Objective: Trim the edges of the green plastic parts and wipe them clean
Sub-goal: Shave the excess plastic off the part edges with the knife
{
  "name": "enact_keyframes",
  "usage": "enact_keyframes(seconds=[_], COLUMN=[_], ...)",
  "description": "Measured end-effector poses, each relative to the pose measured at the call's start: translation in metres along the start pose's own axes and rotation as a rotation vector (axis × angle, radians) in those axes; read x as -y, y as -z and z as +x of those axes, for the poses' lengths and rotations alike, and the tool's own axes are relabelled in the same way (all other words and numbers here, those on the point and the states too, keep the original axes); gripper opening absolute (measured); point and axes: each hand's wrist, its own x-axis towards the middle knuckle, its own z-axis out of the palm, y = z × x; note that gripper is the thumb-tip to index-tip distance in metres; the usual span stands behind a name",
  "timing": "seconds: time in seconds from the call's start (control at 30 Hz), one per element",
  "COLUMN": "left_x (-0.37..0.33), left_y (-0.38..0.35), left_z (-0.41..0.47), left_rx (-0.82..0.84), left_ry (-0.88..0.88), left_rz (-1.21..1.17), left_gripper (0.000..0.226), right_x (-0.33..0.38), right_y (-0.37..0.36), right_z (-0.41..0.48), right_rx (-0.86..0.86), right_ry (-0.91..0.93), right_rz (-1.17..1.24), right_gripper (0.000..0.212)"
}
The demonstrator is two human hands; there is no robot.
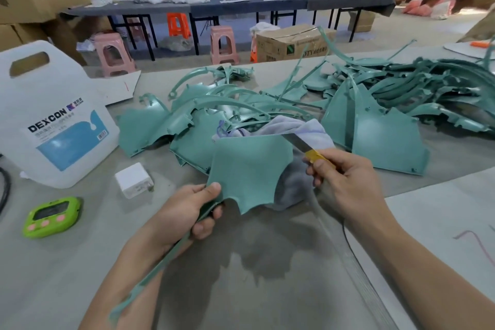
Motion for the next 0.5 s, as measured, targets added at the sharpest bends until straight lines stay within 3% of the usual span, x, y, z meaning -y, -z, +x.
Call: enact_keyframes(seconds=[0.2,0.5], left_x=[-0.006,-0.005], left_y=[-0.001,0.005], left_z=[-0.002,-0.011], left_rx=[-0.004,0.117], left_ry=[0.017,0.04], left_rz=[-0.096,-0.078], left_gripper=[0.031,0.032], right_x=[0.004,0.016], right_y=[0.0,0.001], right_z=[-0.007,-0.008], right_rx=[0.023,0.106], right_ry=[-0.004,0.014], right_rz=[-0.053,0.072], right_gripper=[0.03,0.042])
